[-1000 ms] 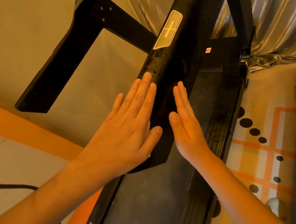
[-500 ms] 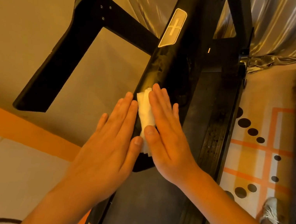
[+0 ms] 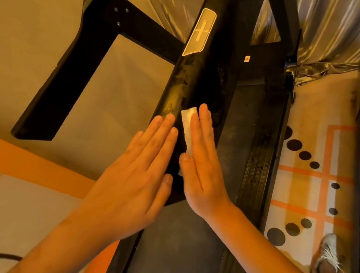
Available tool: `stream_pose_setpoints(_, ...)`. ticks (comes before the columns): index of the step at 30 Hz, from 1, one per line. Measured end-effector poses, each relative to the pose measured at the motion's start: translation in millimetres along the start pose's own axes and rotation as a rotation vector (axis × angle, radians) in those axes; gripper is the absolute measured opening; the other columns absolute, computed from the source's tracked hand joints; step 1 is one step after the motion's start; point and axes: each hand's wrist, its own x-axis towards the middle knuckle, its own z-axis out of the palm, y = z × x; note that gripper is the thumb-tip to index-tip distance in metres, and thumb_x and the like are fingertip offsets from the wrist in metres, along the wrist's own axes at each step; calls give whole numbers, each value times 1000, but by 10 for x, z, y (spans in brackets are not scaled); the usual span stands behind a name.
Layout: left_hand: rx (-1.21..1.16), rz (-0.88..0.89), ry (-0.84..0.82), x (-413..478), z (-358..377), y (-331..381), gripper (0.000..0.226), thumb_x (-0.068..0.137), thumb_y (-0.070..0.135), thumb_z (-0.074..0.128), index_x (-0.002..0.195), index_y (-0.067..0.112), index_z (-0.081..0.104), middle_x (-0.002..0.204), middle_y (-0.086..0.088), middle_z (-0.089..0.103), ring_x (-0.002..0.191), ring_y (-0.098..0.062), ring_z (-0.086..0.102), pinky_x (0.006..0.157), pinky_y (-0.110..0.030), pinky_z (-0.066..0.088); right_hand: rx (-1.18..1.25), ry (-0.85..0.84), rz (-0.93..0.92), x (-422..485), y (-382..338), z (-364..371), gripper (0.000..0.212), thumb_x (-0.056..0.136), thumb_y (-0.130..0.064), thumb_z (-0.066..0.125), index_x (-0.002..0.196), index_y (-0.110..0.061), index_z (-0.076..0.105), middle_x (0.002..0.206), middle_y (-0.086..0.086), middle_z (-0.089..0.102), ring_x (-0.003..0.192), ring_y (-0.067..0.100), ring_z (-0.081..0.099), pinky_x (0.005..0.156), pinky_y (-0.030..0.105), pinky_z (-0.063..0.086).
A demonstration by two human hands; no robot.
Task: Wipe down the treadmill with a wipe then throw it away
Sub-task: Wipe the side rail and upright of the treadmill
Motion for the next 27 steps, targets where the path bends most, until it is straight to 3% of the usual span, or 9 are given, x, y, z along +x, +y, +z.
stream_pose_setpoints(4,9,-3,14,-8,-2,11,65,109,39,29,163,8,11,171,-11,6,158,-18,-1,125,-37,8,-8,47,24,64,-81,101,59,111,-38,20,161,-9,8,172,6,1,159,23,0,128,43,-5)
stream_pose_setpoints(8,-8,-25,7,0,10,37,65,109,41,26,163,9,10,172,-9,4,158,-19,0,125,-51,18,-54,14,18,-63,-98,115,68,108,-51,7,162,-9,9,173,5,-1,159,24,-2,127,42,-7)
stream_pose_setpoints(11,-9,-58,27,11,30,76,64,109,43,21,164,12,8,172,-8,4,158,-18,0,121,-56,17,-50,-42,5,-206,-60,99,72,107,-54,6,162,-8,8,173,0,-5,159,23,-4,127,36,-10)
stream_pose_setpoints(17,9,-73,57,27,61,97,65,105,34,28,163,11,10,171,-10,8,158,-20,3,120,-54,12,-55,-43,13,-153,41,68,68,108,-53,7,162,-13,8,173,-4,-4,159,24,-4,126,38,-11)
stream_pose_setpoints(23,56,-80,69,33,76,109,65,104,34,30,161,7,15,170,-15,12,157,-25,6,119,-56,17,-56,-17,46,-422,27,144,64,108,-53,7,164,-21,0,173,-2,-5,159,26,-3,127,39,-9)
stream_pose_setpoints(27,91,-64,97,45,75,130,64,103,33,32,159,3,20,168,-18,17,155,-30,14,117,-58,20,-44,-38,20,-344,2,139,65,108,-52,8,162,-16,4,173,-4,-5,159,26,-2,127,38,-8)
